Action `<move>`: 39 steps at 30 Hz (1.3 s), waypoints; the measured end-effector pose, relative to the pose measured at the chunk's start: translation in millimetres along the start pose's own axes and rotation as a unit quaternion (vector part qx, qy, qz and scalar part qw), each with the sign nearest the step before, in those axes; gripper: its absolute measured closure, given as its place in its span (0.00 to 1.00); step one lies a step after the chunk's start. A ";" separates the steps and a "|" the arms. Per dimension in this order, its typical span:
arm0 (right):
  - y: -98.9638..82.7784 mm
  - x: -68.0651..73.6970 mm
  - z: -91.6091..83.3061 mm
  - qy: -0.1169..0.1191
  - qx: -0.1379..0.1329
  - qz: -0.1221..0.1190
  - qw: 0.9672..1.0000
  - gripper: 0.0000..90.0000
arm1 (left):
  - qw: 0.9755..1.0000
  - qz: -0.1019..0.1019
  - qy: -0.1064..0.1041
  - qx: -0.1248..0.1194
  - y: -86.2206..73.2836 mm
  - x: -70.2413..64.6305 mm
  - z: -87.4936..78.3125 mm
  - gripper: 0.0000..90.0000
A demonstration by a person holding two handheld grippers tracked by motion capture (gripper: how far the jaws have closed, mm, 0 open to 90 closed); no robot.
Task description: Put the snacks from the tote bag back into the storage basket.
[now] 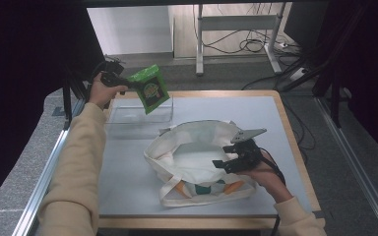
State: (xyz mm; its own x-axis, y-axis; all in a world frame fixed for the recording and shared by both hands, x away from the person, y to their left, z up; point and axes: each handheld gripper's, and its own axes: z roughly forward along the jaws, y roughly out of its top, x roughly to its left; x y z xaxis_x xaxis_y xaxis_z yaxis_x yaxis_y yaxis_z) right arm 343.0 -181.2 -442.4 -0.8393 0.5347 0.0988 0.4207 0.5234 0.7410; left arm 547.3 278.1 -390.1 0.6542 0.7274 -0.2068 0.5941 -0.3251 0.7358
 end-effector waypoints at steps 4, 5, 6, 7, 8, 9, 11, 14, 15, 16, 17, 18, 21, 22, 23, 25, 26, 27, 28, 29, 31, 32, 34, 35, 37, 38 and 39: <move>0.1 1.7 -1.5 0.000 -0.003 -0.003 1.000 0.33 | 1.000 0.003 0.007 0.016 -2.9 4.3 7.3 0.83; 0.0 1.7 -1.7 0.000 -0.003 -0.003 1.000 0.33 | 1.000 0.005 0.009 0.022 -3.7 4.7 9.6 0.83; -0.2 1.3 -1.6 0.000 -0.002 -0.002 1.000 0.33 | 1.000 0.006 0.009 0.025 -4.5 4.8 12.2 0.83; -0.3 0.8 -1.5 -0.001 -0.002 -0.002 1.000 0.33 | 0.999 0.008 0.007 0.031 -5.2 5.0 14.6 0.83; -0.5 0.6 -1.3 -0.001 -0.002 0.000 1.000 0.33 | 0.999 0.009 0.006 0.035 -5.9 4.9 16.9 0.83; -0.7 0.4 -1.1 -0.001 -0.001 0.000 1.000 0.33 | 0.999 0.010 0.004 0.037 -6.4 4.7 19.2 0.83; -0.9 0.4 -0.6 -0.002 0.000 0.000 1.000 0.33 | 0.999 0.011 0.003 0.040 -7.5 4.5 23.2 0.83; -1.0 0.9 0.2 -0.001 0.001 -0.002 1.000 0.33 | 0.999 0.015 0.011 0.045 -9.6 3.5 30.5 0.83; -1.0 1.0 0.4 0.000 0.002 -0.002 1.000 0.33 | 0.999 0.016 0.012 0.049 -10.4 3.2 33.2 0.83; -1.1 1.1 0.6 0.000 0.002 -0.003 1.000 0.33 | 0.998 0.018 0.012 0.053 -11.1 3.0 36.0 0.82; -1.2 1.2 0.7 0.000 0.002 -0.002 1.000 0.33 | 0.998 0.019 0.013 0.056 -11.7 2.6 38.4 0.82; -1.3 1.2 0.6 0.000 0.002 -0.002 1.000 0.32 | 0.998 0.020 0.014 0.056 -12.4 2.3 40.8 0.82; -1.4 0.9 0.5 -0.001 0.002 -0.001 1.000 0.32 | 0.998 0.022 0.015 0.059 -13.3 1.7 46.7 0.82; -1.5 0.9 0.7 -0.001 0.002 -0.001 1.000 0.32 | 0.998 0.024 0.016 0.060 -13.2 1.3 48.2 0.82; -1.5 0.9 1.0 -0.001 0.002 -0.001 1.000 0.32 | 0.998 0.025 0.017 0.060 -13.2 1.0 49.7 0.82; -1.7 1.0 1.7 -0.001 0.004 -0.002 1.000 0.32 | 0.998 0.027 0.017 0.061 -13.3 0.7 53.0 0.82; -1.8 1.1 2.1 0.000 0.004 -0.002 1.000 0.32 | 0.998 0.028 0.016 0.059 -13.4 1.0 54.3 0.82; -2.0 1.2 2.5 0.000 0.005 -0.002 1.000 0.32 | 0.998 0.027 0.017 0.057 -13.4 1.4 55.2 0.82; -2.2 1.2 2.8 0.000 0.005 -0.002 1.000 0.32 | 0.998 0.026 0.017 0.054 -13.4 1.9 56.1 0.82; -2.4 1.2 3.1 0.000 0.006 -0.001 1.000 0.32 | 0.998 0.025 0.018 0.051 -13.5 2.5 56.9 0.82; -2.7 0.9 3.9 0.000 0.008 -0.001 1.000 0.32 | 0.998 0.023 0.020 0.047 -13.2 3.6 58.0 0.81; -2.7 0.9 4.4 0.000 0.009 0.000 1.000 0.32 | 0.998 0.021 0.022 0.046 -13.2 4.2 58.6 0.81; -2.7 1.1 5.3 0.000 0.009 -0.001 1.000 0.32 | 0.999 0.018 0.023 0.041 -13.5 5.7 60.4 0.80; -2.7 1.3 5.7 0.000 0.010 -0.001 1.000 0.32 | 0.999 0.018 0.023 0.039 -13.6 6.2 61.2 0.80; -2.6 1.6 6.3 0.000 0.011 0.000 1.000 0.32 | 0.999 0.016 0.027 0.036 -13.8 6.9 62.9 0.79; -2.7 1.6 6.7 0.000 0.011 -0.002 1.000 0.32 | 0.999 0.016 0.030 0.036 -14.1 7.0 63.7 0.78; -2.8 1.7 7.0 0.000 0.012 -0.001 1.000 0.32 | 0.999 0.017 0.033 0.039 -14.4 7.0 64.4 0.76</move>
State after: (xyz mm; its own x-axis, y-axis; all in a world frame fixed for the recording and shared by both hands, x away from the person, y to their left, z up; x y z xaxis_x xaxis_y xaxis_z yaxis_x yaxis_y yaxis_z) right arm 342.8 -177.1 -449.0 -0.8403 0.5335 0.0964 0.4268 0.5413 0.7245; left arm 573.5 248.9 -443.7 0.6438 0.7528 -0.1371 0.6078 -0.3943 0.6893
